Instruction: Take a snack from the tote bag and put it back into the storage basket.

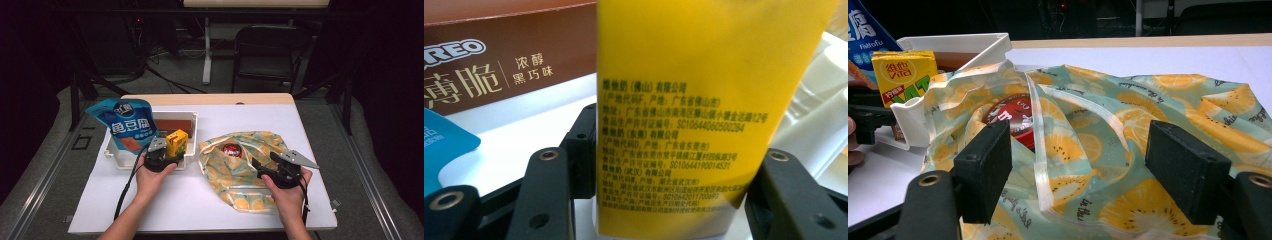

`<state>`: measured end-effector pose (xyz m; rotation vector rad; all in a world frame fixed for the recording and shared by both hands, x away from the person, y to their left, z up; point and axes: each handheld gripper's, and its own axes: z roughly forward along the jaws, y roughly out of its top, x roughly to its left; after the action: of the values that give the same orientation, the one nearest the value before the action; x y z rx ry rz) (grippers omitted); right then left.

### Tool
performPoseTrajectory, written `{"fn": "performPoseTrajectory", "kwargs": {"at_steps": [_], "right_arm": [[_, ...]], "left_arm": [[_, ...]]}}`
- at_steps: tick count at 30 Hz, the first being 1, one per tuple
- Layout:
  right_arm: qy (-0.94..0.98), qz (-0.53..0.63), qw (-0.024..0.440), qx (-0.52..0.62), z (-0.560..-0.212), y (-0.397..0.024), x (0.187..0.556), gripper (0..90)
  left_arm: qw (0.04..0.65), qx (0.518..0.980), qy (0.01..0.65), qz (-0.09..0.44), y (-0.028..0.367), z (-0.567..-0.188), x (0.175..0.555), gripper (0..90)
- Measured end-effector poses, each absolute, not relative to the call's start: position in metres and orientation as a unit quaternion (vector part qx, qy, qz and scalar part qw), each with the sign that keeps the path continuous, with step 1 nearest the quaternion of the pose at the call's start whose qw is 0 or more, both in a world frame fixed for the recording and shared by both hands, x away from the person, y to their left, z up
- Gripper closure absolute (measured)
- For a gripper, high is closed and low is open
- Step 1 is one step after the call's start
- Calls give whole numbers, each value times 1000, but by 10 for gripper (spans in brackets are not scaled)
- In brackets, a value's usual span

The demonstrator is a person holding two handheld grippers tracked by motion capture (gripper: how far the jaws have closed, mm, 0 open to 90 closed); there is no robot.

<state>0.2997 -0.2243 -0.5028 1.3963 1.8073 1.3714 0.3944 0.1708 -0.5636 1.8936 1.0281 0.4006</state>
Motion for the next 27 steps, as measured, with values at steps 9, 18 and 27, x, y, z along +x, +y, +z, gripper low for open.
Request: {"fn": "performPoseTrajectory", "kwargs": {"at_steps": [9, 18, 27], "right_arm": [[661, 496, 239, 509, -505, -223, 300, 266], [663, 494, 239, 510, -506, -224, 301, 265], [662, 495, 235, 512, -507, -223, 302, 262]], "left_arm": [[423, 763, 461, 162, 182, -565, 400, 484], [452, 739, 474, 157, 193, -555, 391, 223], [470, 700, 517, 148, 229, -532, 351, 373]]}}
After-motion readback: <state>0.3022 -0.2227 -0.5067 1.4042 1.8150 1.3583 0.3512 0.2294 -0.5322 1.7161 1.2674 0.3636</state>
